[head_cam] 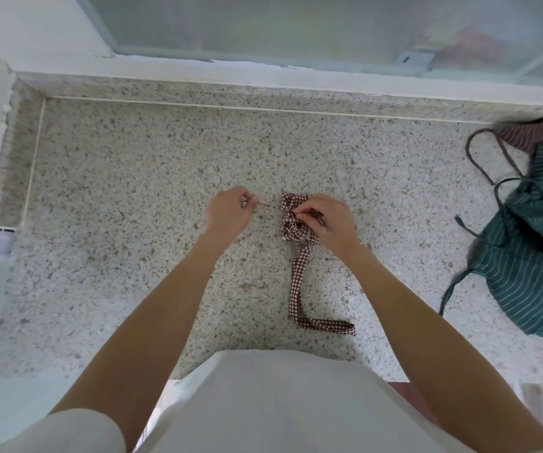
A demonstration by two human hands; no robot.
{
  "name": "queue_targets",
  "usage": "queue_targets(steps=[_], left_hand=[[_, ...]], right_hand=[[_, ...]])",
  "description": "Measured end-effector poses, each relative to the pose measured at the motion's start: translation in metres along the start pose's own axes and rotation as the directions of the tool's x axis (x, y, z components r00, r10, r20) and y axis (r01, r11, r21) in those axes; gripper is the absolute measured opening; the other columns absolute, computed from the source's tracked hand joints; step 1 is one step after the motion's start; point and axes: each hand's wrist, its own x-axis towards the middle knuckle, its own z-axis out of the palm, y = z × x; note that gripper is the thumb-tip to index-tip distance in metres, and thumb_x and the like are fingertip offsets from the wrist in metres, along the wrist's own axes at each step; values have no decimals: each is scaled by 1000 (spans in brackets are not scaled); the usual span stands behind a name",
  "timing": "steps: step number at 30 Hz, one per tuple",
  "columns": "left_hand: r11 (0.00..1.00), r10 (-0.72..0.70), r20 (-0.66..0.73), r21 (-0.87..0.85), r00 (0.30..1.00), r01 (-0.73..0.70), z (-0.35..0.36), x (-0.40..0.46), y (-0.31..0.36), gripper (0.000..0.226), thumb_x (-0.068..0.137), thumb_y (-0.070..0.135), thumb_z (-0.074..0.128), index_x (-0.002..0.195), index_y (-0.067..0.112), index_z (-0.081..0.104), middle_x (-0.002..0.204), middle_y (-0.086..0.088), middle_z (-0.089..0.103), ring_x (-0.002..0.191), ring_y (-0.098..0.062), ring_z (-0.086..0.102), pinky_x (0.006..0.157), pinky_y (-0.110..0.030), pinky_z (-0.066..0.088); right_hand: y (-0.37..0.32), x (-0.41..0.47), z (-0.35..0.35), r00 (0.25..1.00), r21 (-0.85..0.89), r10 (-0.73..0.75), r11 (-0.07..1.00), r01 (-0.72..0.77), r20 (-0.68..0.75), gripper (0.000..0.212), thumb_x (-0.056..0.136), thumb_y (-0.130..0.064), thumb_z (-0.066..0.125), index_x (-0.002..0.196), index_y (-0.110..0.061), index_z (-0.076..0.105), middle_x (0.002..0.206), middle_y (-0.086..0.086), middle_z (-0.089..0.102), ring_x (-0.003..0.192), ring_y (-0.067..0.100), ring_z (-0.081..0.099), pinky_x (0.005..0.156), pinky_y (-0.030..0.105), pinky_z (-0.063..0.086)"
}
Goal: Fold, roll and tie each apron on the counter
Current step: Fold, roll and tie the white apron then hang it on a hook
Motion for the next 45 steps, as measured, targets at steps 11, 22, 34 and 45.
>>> queue_targets(steps=[11, 22, 34, 45], left_hand=[[982, 166, 61, -99, 984, -159, 7, -25, -12, 17, 93, 38, 53, 93, 23, 62, 78, 8, 62, 66, -10, 56, 52, -19, 36], [750, 656, -158, 23, 738, -662, -29, -6, 22, 14, 86, 31, 60, 87, 21, 70, 80, 9, 67, 67, -2, 53, 72, -25, 46], [801, 575, -122, -117, 809, -588, 1, -17, 19, 23, 82, 9, 67, 104, 12, 62, 102, -1, 62, 85, -8, 61, 76, -24, 54], [913, 272, -131, -277, 953, -299, 11, -21, 19, 14, 80, 14, 71, 93, 16, 74, 87, -1, 71, 77, -12, 63, 70, -16, 48]], right_hand=[[-25, 17, -6, 694, 650, 693, 439, -621, 196, 15, 77, -2, 70, 89, -11, 71, 87, 2, 70, 79, 12, 63, 76, 20, 52], [-43, 29, 19, 938, -50, 308, 951, -304, 158, 9, 84, -11, 67, 92, -8, 68, 85, 5, 71, 76, 14, 64, 76, 24, 51], [-38, 27, 9, 878, 95, 449, 879, -467, 164, 16, 87, -26, 64, 96, -16, 73, 86, 0, 70, 79, 11, 59, 73, 12, 40], [-45, 27, 7, 887, 152, 423, 880, -451, 184, 25, 80, -5, 69, 94, -13, 50, 80, -1, 67, 74, 13, 64, 72, 25, 52]])
